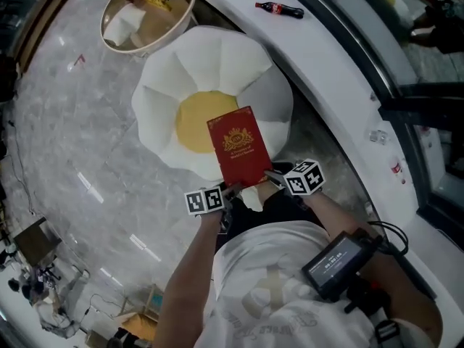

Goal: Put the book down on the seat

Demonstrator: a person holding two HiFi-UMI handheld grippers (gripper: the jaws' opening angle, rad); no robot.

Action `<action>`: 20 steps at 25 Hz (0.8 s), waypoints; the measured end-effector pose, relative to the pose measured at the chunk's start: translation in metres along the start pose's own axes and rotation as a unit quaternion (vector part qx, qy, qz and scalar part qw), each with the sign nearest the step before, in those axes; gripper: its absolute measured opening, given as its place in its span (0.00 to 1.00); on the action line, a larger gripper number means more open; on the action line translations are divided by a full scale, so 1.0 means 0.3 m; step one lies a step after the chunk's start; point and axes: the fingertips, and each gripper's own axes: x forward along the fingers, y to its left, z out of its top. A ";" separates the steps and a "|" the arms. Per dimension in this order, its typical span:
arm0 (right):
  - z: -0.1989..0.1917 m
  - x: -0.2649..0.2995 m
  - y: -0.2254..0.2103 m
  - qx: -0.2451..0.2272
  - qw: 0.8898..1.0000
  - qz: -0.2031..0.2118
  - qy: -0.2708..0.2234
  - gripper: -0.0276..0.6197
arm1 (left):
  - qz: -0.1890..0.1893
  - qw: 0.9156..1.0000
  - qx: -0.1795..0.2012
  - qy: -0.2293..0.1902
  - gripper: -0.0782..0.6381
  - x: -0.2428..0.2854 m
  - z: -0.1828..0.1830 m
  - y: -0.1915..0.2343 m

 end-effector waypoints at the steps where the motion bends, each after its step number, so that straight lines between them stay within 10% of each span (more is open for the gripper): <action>1: -0.005 0.006 -0.013 0.000 1.000 -0.001 0.005 0.26 | -0.001 1.000 -0.005 -0.001 0.53 0.015 -0.003 0.005; 20: -0.065 0.222 -0.173 -0.041 0.995 -0.017 0.088 0.26 | -0.036 0.993 -0.106 -0.025 0.53 0.230 -0.066 0.215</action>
